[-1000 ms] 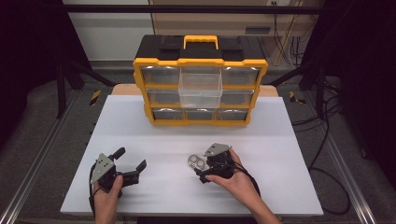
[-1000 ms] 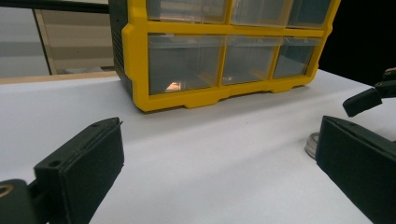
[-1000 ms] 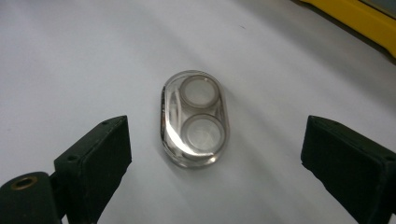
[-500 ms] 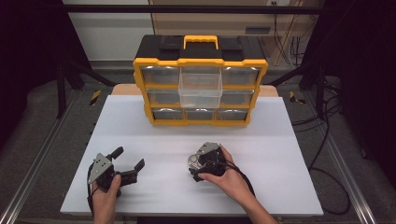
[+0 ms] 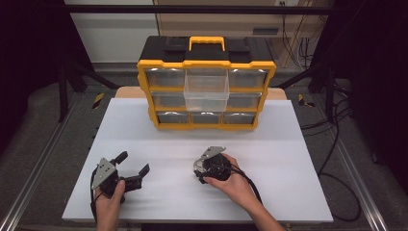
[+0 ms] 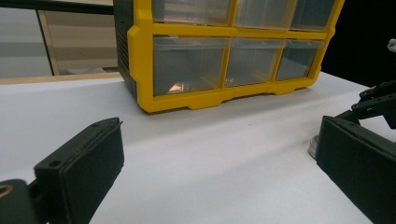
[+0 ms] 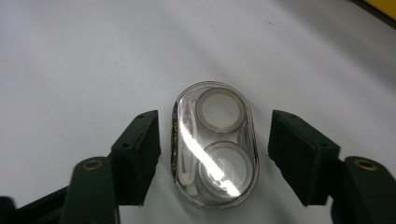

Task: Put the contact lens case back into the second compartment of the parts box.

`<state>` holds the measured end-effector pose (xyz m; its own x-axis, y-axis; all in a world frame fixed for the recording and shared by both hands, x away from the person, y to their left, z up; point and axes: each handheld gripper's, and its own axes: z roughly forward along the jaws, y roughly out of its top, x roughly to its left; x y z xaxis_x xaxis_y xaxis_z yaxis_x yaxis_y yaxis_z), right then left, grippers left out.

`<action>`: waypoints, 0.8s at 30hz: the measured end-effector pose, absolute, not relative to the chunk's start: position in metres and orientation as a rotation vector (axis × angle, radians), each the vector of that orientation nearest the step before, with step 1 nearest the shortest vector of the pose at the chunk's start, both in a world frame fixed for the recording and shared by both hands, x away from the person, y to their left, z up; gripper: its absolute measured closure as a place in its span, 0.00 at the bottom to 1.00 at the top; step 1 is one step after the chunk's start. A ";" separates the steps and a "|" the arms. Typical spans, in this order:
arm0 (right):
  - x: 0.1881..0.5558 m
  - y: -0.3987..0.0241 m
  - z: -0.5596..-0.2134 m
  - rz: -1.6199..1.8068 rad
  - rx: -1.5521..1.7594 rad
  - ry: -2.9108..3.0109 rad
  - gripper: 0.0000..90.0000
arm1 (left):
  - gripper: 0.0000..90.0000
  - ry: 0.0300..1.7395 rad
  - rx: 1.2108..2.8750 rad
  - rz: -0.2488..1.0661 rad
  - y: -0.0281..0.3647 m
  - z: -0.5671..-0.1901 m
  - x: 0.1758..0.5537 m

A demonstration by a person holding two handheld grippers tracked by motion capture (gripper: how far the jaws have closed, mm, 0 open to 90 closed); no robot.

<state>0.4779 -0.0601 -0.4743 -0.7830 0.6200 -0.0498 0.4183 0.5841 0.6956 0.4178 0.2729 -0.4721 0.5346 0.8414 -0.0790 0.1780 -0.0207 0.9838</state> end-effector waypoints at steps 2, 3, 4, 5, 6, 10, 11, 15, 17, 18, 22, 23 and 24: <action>0.478 -0.060 -0.474 0.997 0.854 2.531 0.42 | 0.01 0.909 1.529 0.666 0.273 -0.472 0.418; 0.479 -0.060 -0.475 0.992 0.852 2.536 0.46 | 0.01 0.910 1.529 0.666 0.273 -0.472 0.418; 0.479 -0.060 -0.476 0.988 0.847 2.538 0.47 | 0.01 0.909 1.529 0.666 0.273 -0.472 0.418; 0.478 -0.059 -0.476 0.983 0.846 2.540 0.49 | 0.01 0.910 1.530 0.666 0.273 -0.472 0.418; 0.478 -0.059 -0.476 0.979 0.842 2.543 0.51 | 0.01 0.910 1.529 0.666 0.273 -0.472 0.418; 0.478 -0.058 -0.476 0.980 0.835 2.549 0.55 | 0.01 0.910 1.530 0.666 0.272 -0.472 0.418; 0.478 -0.058 -0.476 0.981 0.821 2.549 0.55 | 0.01 0.908 1.533 0.668 0.272 -0.472 0.418; 0.476 -0.062 -0.469 1.011 0.823 2.537 0.55 | 0.01 0.906 1.530 0.665 0.272 -0.472 0.418; 0.475 -0.065 -0.460 1.033 0.819 2.526 0.55 | 0.01 0.908 1.523 0.664 0.272 -0.472 0.418; 0.474 -0.067 -0.455 1.039 0.817 2.521 0.55 | 0.01 0.907 1.524 0.666 0.273 -0.472 0.418; 0.472 -0.079 -0.434 1.056 0.808 2.498 0.55 | 0.01 0.914 1.514 0.670 0.276 -0.471 0.418; 0.472 -0.083 -0.429 1.057 0.805 2.494 0.55 | 0.01 0.916 1.511 0.672 0.278 -0.471 0.418; 0.471 -0.087 -0.424 1.054 0.803 2.488 0.55 | 0.01 0.919 1.509 0.673 0.279 -0.471 0.419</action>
<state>0.4708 -0.0867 -0.4241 -0.7904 0.6084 -0.0720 0.3714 0.5693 0.7334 0.4187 0.2789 -0.4706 0.5229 0.8479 -0.0880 0.1719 -0.0037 0.9851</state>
